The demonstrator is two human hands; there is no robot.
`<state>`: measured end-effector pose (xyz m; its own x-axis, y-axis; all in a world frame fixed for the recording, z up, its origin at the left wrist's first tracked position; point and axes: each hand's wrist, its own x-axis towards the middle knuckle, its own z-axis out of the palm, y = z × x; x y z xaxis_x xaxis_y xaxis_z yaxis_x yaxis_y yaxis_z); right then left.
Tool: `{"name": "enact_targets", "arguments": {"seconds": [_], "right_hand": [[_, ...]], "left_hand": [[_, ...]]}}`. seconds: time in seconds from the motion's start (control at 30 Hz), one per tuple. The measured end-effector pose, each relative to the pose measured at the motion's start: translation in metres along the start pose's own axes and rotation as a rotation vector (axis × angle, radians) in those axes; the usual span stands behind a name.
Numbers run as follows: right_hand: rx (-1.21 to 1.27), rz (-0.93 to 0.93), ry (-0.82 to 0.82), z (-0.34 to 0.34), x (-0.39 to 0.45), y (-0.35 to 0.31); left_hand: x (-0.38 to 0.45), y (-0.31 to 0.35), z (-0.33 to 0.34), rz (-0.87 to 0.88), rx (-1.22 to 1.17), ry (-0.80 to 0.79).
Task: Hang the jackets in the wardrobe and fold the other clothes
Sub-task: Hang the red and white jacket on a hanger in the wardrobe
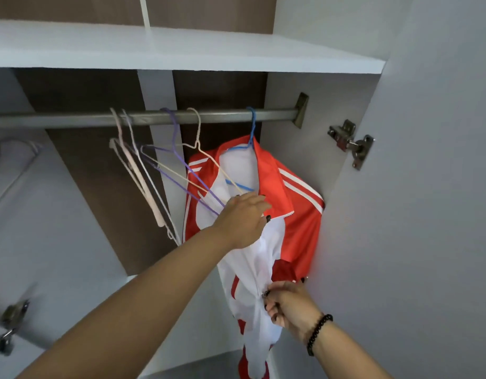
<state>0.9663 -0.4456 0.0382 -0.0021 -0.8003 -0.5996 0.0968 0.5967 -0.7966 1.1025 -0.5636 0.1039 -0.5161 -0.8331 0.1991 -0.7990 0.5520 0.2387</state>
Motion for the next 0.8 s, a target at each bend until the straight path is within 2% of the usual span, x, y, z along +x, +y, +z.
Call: {"name": "enact_targets", "arguments": {"seconds": [0.13,0.3,0.47,0.57,0.67,0.73,0.8], "right_hand": [[-0.040,0.025,-0.006,-0.012,-0.008,0.009],[-0.057,0.091,-0.013,-0.016,-0.005,0.015],[0.035,0.209,-0.046,-0.007,0.014,0.018],[0.228,0.294,-0.063,0.004,0.030,0.017],[0.318,0.316,-0.068,0.022,0.045,0.013],[0.378,0.312,-0.079,0.036,0.053,0.007],[0.443,0.301,-0.073,0.048,0.060,0.000]], "left_hand": [[0.034,-0.017,0.007,-0.004,0.363,-0.271],[0.031,-0.027,-0.004,0.083,0.670,-0.342],[0.000,-0.033,-0.007,-0.033,0.627,-0.333],[-0.025,-0.045,-0.010,-0.074,0.603,-0.393],[-0.047,-0.061,-0.015,-0.126,0.526,-0.455],[-0.060,-0.072,-0.015,-0.157,0.394,-0.493],[-0.071,-0.078,-0.007,-0.194,0.115,-0.530]]}}
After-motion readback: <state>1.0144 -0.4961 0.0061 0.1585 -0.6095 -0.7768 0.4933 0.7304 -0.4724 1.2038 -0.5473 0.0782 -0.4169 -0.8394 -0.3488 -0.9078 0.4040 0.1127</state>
